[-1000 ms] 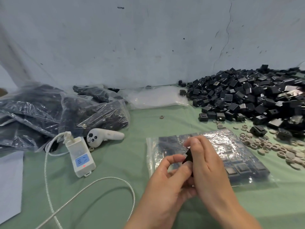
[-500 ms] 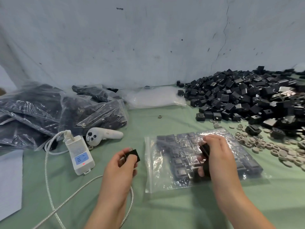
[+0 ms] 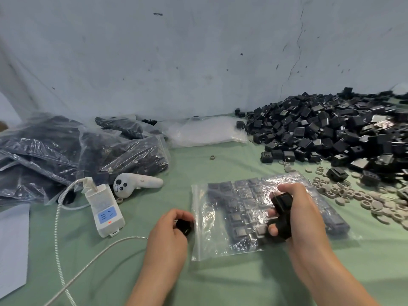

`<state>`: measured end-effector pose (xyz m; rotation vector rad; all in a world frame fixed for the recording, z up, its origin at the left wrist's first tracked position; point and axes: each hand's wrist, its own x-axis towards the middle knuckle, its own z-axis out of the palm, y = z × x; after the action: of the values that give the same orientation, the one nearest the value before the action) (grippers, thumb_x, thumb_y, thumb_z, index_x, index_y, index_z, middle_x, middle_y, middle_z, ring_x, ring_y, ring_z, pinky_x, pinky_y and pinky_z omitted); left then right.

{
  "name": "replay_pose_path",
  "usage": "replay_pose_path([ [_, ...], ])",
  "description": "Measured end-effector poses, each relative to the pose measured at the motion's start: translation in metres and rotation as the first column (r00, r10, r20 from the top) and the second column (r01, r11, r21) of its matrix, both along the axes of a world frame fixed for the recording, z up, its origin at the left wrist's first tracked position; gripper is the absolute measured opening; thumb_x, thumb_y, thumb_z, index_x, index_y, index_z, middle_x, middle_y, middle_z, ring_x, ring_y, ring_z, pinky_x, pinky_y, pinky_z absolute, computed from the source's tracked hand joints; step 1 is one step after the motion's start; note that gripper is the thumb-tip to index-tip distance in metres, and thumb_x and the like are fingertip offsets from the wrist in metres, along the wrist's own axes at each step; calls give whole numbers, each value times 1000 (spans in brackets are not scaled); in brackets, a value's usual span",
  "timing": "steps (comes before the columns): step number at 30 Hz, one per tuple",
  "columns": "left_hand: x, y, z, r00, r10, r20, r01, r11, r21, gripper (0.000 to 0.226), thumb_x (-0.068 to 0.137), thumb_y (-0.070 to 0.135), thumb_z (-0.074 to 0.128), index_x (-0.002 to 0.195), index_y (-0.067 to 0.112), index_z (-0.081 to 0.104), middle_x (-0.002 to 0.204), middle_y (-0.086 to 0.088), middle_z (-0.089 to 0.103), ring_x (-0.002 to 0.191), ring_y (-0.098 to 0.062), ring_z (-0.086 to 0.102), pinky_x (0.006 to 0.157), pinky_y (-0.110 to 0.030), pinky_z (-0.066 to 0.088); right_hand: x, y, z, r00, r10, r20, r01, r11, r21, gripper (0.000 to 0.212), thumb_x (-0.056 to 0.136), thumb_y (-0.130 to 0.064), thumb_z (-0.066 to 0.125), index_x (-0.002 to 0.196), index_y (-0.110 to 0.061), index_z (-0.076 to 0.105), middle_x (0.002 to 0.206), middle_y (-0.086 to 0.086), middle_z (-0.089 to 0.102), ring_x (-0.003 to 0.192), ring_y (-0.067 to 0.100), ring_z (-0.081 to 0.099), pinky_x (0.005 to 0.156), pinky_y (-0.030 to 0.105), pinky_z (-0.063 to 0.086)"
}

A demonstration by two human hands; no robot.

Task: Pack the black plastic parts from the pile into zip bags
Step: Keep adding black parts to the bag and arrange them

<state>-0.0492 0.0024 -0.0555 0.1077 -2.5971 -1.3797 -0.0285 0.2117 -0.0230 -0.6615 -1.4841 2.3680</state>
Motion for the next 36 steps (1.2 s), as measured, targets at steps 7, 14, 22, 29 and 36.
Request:
replay_pose_path([
  [7, -6, 2, 3, 989, 8, 150, -83, 862, 499, 52, 79, -27, 28, 99, 9, 60, 99, -9, 74, 96, -20, 69, 82, -27, 51, 0, 4, 4, 1000, -12, -4, 11, 999, -52, 12, 90, -28, 55, 92, -21, 64, 66, 2, 58, 41, 10, 48, 33, 23, 35],
  [14, -7, 2, 13, 981, 151, 121, -188, 892, 412, 34, 92, -8, 43, 99, 21, 61, 99, -5, 67, 82, -13, 64, 77, -33, 51, 1, 6, 3, 1000, -5, -4, 5, 999, -47, 12, 90, -30, 55, 90, -21, 64, 52, -5, 59, 41, 11, 48, 34, 24, 36],
  [22, 2, 19, 17, 971, -94, 221, 10, 935, 353, 18, 98, 19, 53, 113, 29, 55, 78, -6, 74, 73, -21, 68, 84, -44, 55, -1, 7, 2, 999, -34, 5, 34, 999, -38, 10, 92, -27, 57, 91, -21, 64, 77, 2, 60, 48, 12, 52, 35, 25, 36],
  [29, -10, 26, 17, 957, -125, 263, -25, 865, 502, 24, 95, 17, 59, 117, 28, 60, 89, -2, 76, 77, -15, 72, 80, -35, 59, -2, 9, 0, 1000, -19, -4, 18, 999, -42, 9, 92, -26, 57, 91, -19, 63, 80, 4, 58, 48, 12, 52, 35, 25, 36],
  [36, -17, 30, 19, 951, -167, 260, -87, 664, 743, 22, 96, 4, 56, 116, 13, 61, 94, -9, 77, 80, -14, 74, 72, -30, 62, -5, 12, -3, 1000, -9, -10, 8, 999, -34, 9, 94, -23, 53, 97, -21, 62, 90, 4, 57, 54, 13, 54, 37, 26, 38],
])
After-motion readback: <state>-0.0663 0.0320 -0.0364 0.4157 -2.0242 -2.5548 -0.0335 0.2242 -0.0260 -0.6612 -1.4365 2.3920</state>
